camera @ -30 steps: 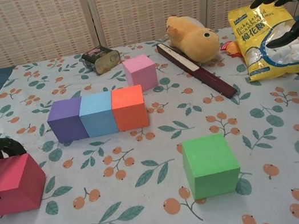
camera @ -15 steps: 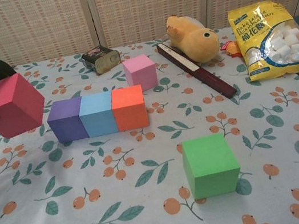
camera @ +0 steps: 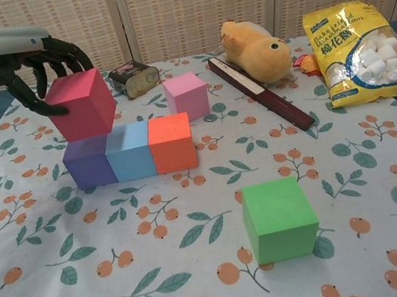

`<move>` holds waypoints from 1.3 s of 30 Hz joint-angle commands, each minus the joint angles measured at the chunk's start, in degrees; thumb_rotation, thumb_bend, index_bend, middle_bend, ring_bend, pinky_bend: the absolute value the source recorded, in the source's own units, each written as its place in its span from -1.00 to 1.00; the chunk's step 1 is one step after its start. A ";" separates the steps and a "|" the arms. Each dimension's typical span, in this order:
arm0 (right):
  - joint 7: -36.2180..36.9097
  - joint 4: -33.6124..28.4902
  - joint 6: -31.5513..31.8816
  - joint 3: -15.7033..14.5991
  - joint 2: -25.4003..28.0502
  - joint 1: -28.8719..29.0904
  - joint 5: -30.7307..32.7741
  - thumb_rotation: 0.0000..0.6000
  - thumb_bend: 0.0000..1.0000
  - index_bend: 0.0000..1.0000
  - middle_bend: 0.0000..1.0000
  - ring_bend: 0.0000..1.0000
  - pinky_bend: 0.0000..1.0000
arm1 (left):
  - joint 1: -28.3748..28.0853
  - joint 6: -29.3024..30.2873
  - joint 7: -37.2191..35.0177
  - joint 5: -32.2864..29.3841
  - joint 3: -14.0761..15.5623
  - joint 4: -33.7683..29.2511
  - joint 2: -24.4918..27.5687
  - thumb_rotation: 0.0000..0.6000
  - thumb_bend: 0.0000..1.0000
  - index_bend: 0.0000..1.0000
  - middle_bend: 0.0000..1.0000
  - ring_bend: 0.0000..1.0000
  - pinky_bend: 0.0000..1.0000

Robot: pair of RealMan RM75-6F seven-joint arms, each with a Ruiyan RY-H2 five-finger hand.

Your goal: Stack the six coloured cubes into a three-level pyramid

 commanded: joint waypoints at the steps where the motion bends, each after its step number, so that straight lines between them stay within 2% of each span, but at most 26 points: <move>1: -0.18 -0.09 0.08 0.05 -0.08 -0.12 0.13 1.00 -1.00 -1.00 -0.84 -1.00 -0.95 | -2.22 -1.94 1.23 -3.03 -0.37 1.48 -1.34 1.00 -0.38 -0.16 -0.19 -0.16 -0.05; 12: 0.15 0.66 -0.41 -0.06 -0.32 -0.58 0.29 1.00 -1.00 -1.00 -0.84 -1.00 -0.95 | -6.31 -3.73 5.81 -12.26 2.27 2.04 -1.88 1.00 -0.38 -0.19 -0.22 -0.17 -0.08; 39: 0.70 2.28 -1.33 0.34 -0.99 -0.75 0.39 1.00 -1.00 -1.00 -0.84 -1.00 -0.95 | -9.24 -2.59 7.47 -15.22 5.81 3.32 -3.42 1.00 -0.38 -0.19 -0.26 -0.21 -0.09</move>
